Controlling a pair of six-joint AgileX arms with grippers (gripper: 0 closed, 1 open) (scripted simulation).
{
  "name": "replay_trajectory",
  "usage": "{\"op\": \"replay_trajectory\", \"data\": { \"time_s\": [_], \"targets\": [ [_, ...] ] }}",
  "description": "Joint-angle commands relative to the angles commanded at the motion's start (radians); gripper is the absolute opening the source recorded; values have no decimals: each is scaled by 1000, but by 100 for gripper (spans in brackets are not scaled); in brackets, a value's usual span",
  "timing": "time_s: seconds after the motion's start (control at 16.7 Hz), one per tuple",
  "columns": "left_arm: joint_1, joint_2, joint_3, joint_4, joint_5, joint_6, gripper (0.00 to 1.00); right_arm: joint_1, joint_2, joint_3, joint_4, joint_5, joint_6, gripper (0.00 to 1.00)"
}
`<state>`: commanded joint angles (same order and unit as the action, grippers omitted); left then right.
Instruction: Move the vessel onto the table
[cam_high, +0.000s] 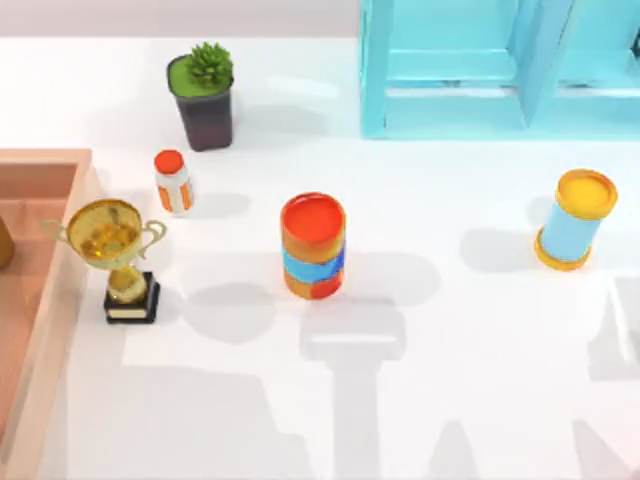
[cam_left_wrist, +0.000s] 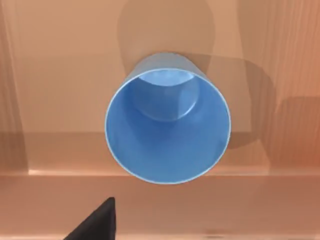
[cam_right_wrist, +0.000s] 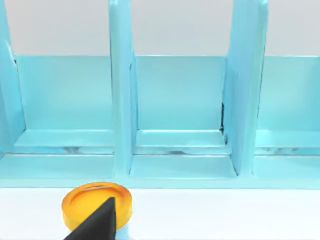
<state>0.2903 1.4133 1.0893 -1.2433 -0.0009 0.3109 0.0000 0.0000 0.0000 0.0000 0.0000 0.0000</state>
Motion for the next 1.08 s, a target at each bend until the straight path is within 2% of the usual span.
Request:
{"op": "replay_trajectory", "data": {
  "time_s": [0.18,0.48,0.84,1.08],
  "targets": [
    [3,28,-78,100,0,1,100,0,0,0,0,0,0,100],
    [8,94,-249,357,0,7,100,0,0,0,0,0,0,100],
    [9,113,-294,409,0,9,100,0,0,0,0,0,0,100],
    [9,113,-294,409,0,9,70,0,0,0,0,0,0,100]
  ]
}}
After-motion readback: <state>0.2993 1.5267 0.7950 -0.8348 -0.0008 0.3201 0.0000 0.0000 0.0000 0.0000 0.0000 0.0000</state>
